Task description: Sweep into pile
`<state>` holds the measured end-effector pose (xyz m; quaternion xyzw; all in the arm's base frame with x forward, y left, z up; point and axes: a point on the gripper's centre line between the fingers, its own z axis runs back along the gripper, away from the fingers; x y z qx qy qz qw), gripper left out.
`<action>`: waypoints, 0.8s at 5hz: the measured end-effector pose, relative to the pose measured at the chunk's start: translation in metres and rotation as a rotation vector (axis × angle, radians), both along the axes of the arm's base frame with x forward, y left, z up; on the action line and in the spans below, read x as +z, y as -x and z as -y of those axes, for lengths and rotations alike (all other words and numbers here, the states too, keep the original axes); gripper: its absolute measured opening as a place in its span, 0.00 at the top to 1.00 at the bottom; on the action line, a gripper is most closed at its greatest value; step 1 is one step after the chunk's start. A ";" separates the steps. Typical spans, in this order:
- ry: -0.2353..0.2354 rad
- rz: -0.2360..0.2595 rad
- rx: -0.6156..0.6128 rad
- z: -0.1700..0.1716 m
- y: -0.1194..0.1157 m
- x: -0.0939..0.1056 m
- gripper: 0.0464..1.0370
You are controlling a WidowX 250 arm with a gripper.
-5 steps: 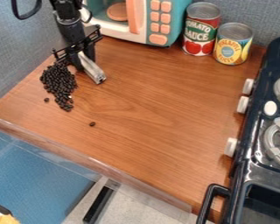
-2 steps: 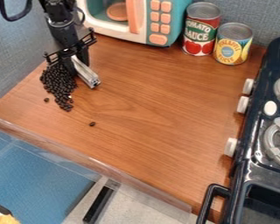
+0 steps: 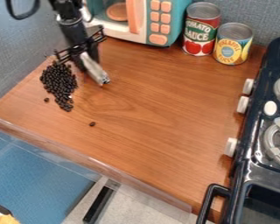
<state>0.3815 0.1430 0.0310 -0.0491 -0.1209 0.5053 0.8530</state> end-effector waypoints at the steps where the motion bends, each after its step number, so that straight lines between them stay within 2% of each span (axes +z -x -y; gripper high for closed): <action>1: 0.004 -0.012 -0.058 0.025 -0.006 0.000 0.66; 2: -0.033 -0.041 -0.121 0.043 -0.009 -0.002 0.66; 3: -0.063 -0.095 -0.151 0.049 -0.013 -0.013 0.60; 4: -0.068 -0.117 -0.187 0.049 -0.015 -0.015 0.27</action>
